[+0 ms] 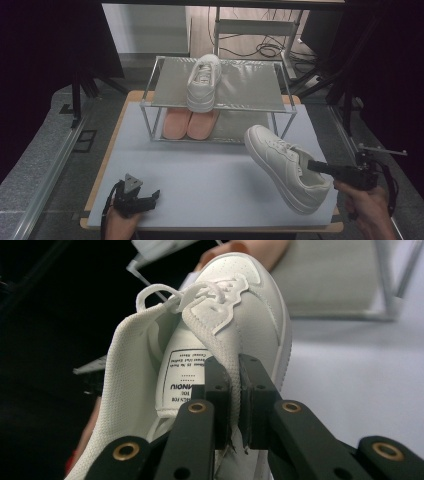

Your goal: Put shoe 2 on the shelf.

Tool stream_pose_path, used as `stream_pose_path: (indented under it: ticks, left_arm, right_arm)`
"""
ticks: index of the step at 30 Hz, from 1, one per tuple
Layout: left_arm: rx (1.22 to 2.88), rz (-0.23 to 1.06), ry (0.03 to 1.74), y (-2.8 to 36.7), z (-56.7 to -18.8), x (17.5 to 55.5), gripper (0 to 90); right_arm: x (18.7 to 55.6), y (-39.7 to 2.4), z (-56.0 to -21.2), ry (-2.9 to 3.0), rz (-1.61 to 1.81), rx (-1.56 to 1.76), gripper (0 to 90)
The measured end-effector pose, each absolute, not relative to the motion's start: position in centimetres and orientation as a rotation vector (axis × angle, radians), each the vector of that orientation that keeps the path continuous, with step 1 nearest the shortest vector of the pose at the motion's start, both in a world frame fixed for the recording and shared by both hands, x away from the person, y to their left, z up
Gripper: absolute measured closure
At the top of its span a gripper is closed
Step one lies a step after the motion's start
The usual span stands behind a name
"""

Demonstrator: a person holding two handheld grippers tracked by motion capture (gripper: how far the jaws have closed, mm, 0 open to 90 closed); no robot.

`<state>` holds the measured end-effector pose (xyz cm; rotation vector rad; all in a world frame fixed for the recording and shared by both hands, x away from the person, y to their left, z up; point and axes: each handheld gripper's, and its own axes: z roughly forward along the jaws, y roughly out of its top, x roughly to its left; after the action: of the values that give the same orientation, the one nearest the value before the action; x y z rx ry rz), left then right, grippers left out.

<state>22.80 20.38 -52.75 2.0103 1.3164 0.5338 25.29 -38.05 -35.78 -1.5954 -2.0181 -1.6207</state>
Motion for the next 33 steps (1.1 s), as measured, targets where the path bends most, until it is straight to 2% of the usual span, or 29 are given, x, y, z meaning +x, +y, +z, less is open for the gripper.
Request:
stream_pose_path:
  ticks: [20,33]
  left_arm:
    - [2.014,0.533,1.313,20.4,-52.7,22.8,13.4]
    - [2.016,0.534,1.313,20.4,-52.7,22.8,13.5]
  right_arm:
    - [28.5,-34.9,-32.3,-1.906,-1.758,-1.484,84.8]
    - [31.6,-32.8,-30.5,-1.842,-1.82,-1.534,84.7]
